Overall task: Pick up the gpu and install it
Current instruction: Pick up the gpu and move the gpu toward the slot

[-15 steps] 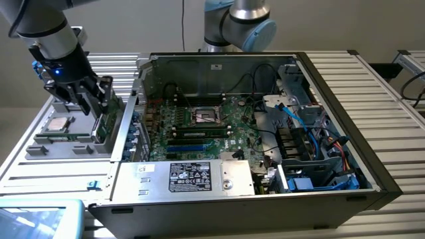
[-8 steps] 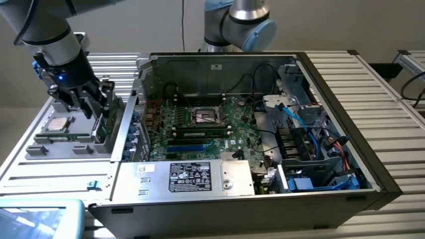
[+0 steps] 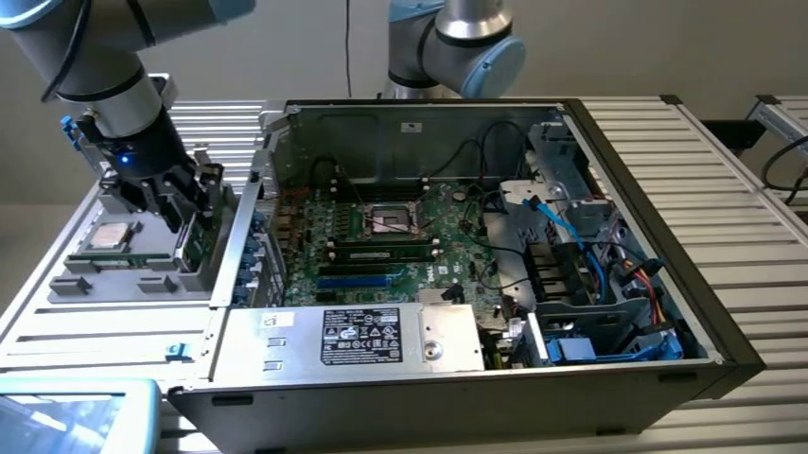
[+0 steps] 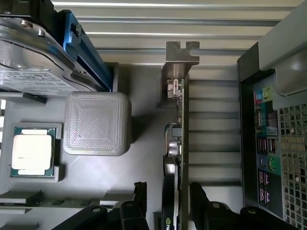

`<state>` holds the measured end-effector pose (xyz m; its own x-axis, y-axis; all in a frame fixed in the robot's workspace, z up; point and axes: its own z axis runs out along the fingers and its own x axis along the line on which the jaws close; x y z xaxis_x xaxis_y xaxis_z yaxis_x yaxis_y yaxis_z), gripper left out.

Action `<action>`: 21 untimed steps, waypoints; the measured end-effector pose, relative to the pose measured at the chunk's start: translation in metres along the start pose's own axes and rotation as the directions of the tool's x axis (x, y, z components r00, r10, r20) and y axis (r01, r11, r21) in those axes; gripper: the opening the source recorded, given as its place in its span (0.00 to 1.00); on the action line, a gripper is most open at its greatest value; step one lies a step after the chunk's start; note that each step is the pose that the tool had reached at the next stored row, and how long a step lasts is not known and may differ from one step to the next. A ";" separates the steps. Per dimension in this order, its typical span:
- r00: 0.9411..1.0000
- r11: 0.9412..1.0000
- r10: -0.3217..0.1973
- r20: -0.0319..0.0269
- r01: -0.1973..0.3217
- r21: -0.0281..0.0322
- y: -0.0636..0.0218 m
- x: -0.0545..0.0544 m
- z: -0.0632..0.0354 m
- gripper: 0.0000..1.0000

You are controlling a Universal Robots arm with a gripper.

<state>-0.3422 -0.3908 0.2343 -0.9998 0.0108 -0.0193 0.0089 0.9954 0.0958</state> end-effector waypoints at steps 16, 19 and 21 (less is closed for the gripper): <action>1.000 1.000 0.000 0.001 0.000 0.000 0.0016 -0.002 0.0096 0.49; 1.000 1.000 0.000 0.001 0.000 0.000 0.0015 -0.002 0.0106 0.49; 1.000 1.000 0.000 0.001 0.000 0.000 0.0015 -0.002 0.0110 0.49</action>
<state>-0.3402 -0.3882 0.2235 -0.9997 0.0114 -0.0207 0.0093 0.9954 0.0958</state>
